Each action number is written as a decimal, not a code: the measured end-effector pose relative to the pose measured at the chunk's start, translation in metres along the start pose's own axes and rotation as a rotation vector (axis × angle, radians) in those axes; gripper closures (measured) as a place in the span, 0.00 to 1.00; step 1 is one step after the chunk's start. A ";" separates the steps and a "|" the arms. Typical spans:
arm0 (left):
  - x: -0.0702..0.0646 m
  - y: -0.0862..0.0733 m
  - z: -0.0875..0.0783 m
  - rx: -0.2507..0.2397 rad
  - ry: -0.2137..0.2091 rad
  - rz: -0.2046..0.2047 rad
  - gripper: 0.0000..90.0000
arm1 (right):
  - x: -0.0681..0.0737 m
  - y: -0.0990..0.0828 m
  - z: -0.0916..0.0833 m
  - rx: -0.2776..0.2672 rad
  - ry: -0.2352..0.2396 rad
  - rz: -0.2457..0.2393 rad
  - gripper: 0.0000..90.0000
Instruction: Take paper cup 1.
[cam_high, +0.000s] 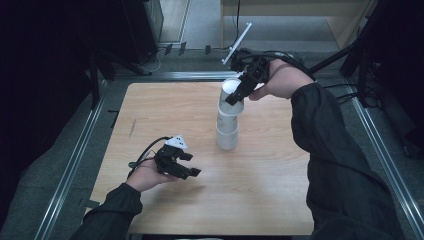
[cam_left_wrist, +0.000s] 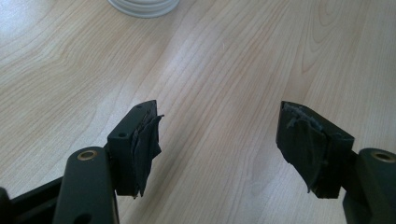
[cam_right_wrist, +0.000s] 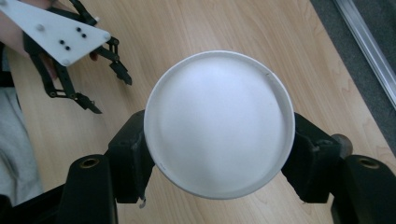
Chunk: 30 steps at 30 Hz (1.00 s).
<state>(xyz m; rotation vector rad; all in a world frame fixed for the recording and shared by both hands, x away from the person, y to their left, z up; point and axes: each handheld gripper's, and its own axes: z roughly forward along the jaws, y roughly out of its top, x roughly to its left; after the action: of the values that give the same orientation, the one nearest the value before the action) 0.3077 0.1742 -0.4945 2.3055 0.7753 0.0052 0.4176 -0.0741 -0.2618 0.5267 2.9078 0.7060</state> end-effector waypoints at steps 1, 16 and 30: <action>0.000 0.000 0.000 -0.002 0.001 -0.001 0.33 | 0.001 0.001 -0.004 -0.004 0.000 -0.004 0.37; 0.001 0.001 -0.006 -0.025 -0.019 -0.014 0.35 | 0.034 -0.038 -0.013 -0.054 0.095 -0.050 0.38; -0.002 0.002 -0.006 -0.033 -0.028 0.004 0.34 | 0.054 -0.092 0.046 -0.107 0.171 -0.101 0.38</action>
<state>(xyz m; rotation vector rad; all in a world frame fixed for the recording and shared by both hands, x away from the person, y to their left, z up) 0.3060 0.1759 -0.4887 2.2715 0.7506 -0.0128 0.3468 -0.1119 -0.3465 0.3200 3.0036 0.9281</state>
